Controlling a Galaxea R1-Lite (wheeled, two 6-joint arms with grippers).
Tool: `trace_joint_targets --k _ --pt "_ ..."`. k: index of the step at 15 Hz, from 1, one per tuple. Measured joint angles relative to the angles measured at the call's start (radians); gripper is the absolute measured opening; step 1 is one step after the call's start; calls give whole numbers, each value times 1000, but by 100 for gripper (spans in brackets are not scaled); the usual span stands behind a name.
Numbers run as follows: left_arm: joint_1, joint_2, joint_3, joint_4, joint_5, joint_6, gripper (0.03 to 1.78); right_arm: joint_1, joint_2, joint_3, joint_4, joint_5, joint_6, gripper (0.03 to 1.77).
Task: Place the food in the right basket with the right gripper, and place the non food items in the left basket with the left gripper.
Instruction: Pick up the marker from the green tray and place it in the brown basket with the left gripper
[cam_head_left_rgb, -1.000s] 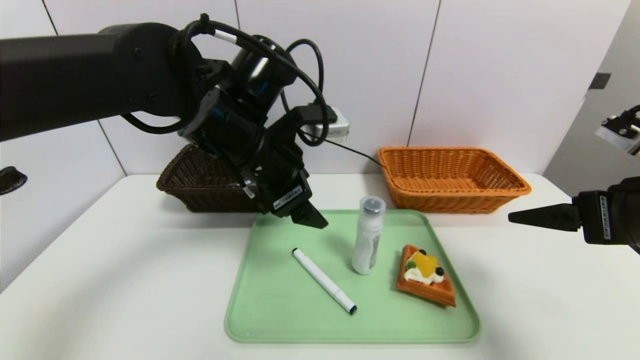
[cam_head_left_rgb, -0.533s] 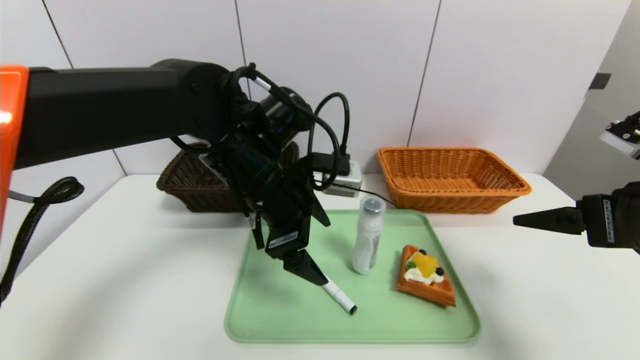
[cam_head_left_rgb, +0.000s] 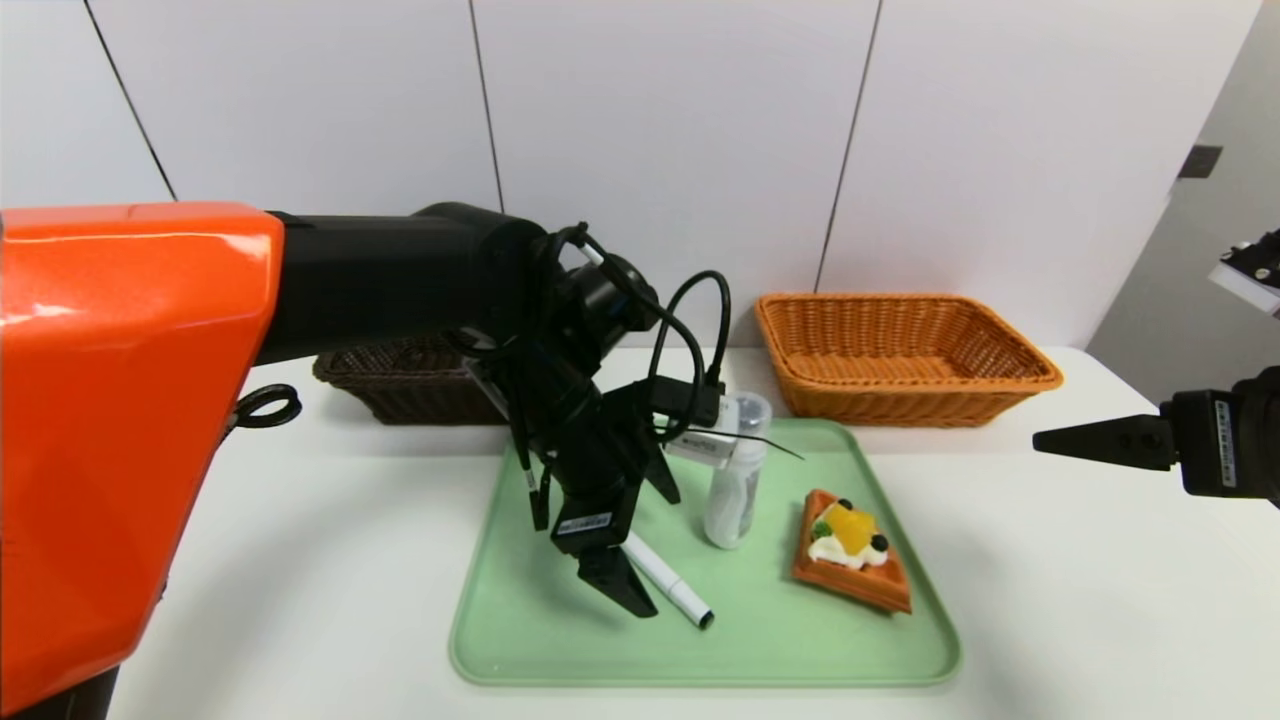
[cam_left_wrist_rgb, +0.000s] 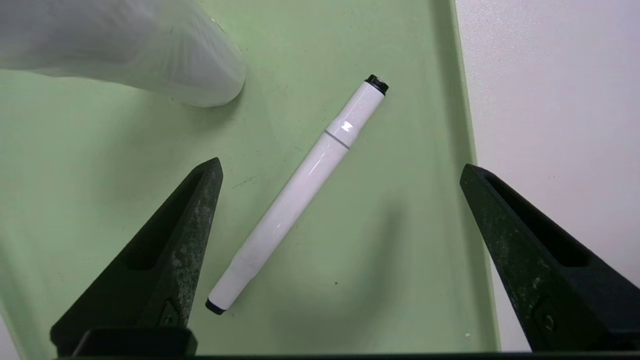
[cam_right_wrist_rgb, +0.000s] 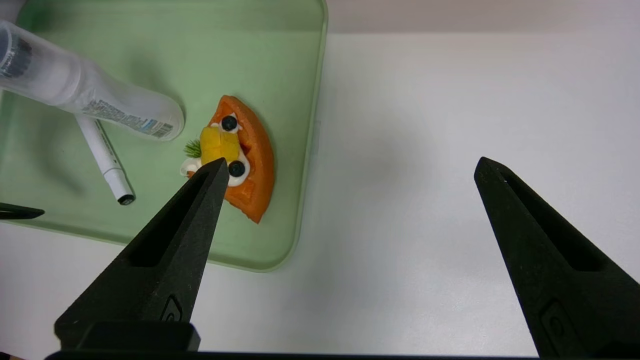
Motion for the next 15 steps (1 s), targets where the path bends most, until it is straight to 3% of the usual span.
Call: trace_joint_targets --k 6,15 --pt "-2 49 0 -5 16 11 169 -6 -5 4 0 -1 0 170" --pt "-28 64 0 -49 156 27 169 -24 -5 9 -1 0 0 170"
